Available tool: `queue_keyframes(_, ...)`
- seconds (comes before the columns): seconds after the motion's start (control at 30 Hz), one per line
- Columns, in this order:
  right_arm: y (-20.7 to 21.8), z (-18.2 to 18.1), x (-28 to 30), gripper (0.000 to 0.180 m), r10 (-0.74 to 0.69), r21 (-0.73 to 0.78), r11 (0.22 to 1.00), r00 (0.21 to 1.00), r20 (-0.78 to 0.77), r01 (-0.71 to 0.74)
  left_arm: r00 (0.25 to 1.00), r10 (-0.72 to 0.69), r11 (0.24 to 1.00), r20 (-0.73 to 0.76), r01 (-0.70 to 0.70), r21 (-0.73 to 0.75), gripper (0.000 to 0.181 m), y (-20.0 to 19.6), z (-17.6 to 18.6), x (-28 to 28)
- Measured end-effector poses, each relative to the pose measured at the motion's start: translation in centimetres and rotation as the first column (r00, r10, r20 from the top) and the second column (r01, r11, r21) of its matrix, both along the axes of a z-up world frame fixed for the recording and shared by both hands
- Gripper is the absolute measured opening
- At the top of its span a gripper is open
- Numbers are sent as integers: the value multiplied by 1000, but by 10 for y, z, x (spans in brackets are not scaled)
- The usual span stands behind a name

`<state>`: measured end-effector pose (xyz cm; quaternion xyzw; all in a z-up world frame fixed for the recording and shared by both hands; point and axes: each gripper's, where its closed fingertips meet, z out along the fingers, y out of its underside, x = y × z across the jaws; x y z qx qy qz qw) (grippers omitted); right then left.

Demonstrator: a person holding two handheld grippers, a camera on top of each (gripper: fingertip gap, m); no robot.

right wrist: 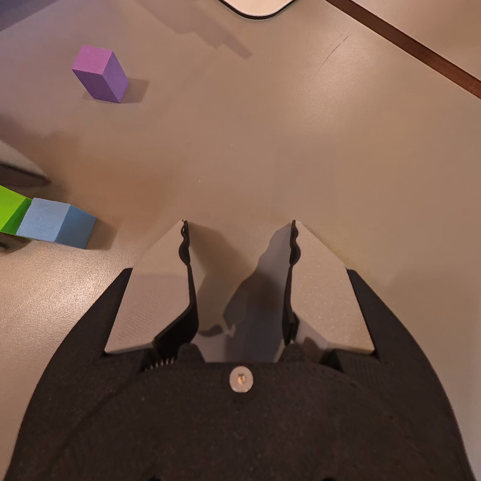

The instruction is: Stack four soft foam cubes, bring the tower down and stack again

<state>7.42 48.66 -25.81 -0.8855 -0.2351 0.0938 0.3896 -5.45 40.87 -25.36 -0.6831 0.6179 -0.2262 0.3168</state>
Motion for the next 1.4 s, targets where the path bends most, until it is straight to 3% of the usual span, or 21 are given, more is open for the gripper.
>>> queue_keyframes(0.1, 0, 0, 0, 76, 0, 0, 1000, 1000, 0, 0, 999, -41, 998, 9, 41, 49, 26, -2, 1, 4)
queue_keyframes(0.27, 0, 0, 0, 76, 0, 0, 1000, 1000, 0, 0, 995, -95, 990, -15, 96, 100, 26, -1, 2, -4)
queue_keyframes(0.57, -1, 0, -2, 77, 2, -1, 1000, 1000, 0, -2, 952, -302, 953, 40, 301, 39, 26, -11, 1, -8)
queue_keyframes(0.7, -1, 0, -2, 77, 5, -1, 1000, 1000, 0, -5, 950, -309, 949, 33, 307, 71, 26, -9, 1, -6)
queue_keyframes(0.8, -2, 0, -4, 77, 20, -2, 1000, 1000, -1, -20, 958, -284, 954, 31, 279, 107, 29, -6, 2, -7)
queue_keyframes(0.9, -3, 0, -6, 80, 35, -3, 999, 999, -1, -35, 962, -269, 960, 43, 265, 87, 51, -7, 3, -8)
queue_keyframes(1.03, -5, 0, -9, 86, 57, -6, 998, 998, 0, -57, 969, -245, 968, 43, 242, 68, 60, -6, 3, -9)
queue_keyframes(1.1, -10, -1, -15, 92, 106, -12, 994, 994, -3, -106, 972, -231, 969, 40, 226, 98, 64, -2, 4, -12)
queue_keyframes(1.17, -21, 2, -30, 85, 225, -14, 974, 973, -42, -226, 976, -215, 971, 38, 210, 118, 65, 2, 4, -17)
queue_keyframes(1.3, -57, 19, -65, 72, 520, 56, 854, 842, -141, -518, 978, -203, 975, 43, 198, 105, 60, 2, 3, -24)
queue_keyframes(1.4, -67, 25, -72, 69, 599, 97, 800, 786, -151, -592, 983, -181, 981, 41, 177, 77, 53, 3, 2, -24)
